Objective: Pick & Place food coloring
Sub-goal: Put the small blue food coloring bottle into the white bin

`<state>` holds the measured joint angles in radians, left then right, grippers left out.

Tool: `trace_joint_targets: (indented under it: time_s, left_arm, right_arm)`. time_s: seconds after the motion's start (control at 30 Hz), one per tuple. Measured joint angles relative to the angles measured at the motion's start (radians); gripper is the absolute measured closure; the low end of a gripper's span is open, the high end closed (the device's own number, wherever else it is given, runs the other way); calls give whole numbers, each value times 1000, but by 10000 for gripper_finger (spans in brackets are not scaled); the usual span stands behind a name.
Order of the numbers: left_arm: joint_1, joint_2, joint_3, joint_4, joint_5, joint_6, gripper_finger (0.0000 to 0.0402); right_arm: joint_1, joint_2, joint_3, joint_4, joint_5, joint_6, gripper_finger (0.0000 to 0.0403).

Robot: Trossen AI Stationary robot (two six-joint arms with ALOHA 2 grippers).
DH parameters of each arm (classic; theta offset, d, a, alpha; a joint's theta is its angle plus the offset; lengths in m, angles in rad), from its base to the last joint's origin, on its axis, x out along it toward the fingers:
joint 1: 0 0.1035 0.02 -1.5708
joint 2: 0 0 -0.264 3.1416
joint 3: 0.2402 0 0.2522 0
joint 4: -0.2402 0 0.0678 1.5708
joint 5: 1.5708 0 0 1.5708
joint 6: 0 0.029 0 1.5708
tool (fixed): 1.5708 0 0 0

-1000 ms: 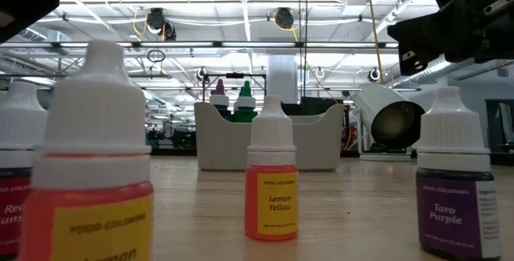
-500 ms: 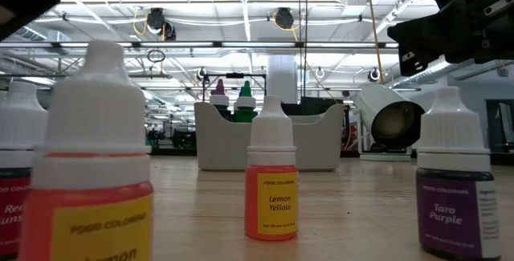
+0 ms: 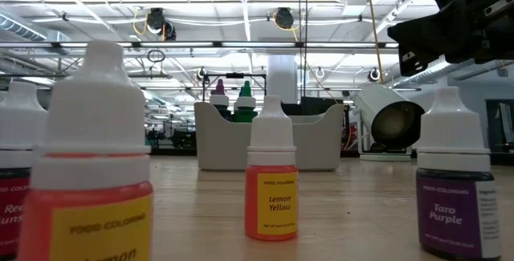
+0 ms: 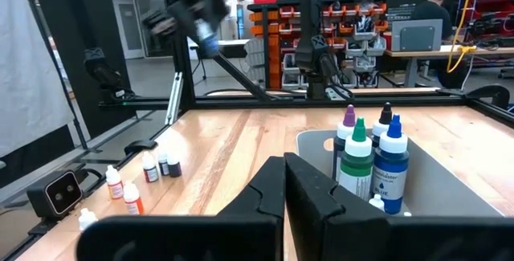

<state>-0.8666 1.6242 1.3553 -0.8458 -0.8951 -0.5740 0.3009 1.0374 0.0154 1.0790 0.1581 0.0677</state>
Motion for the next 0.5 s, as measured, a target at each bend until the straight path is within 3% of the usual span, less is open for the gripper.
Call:
trace_joint_targets:
  time_s: [0.23,0.37,0.5]
  left_arm:
    - [92,-240,-287,87,-4,-98,342]
    - [174,-337,-475,255,79,-107,338]
    - [276,-367,-566,492,214,15,338]
  right_arm:
    - [0,0,0,0,-1,0,403]
    - [0,0,0,1,-1,0,403]
    - [0,0,0,1,26,-13,403]
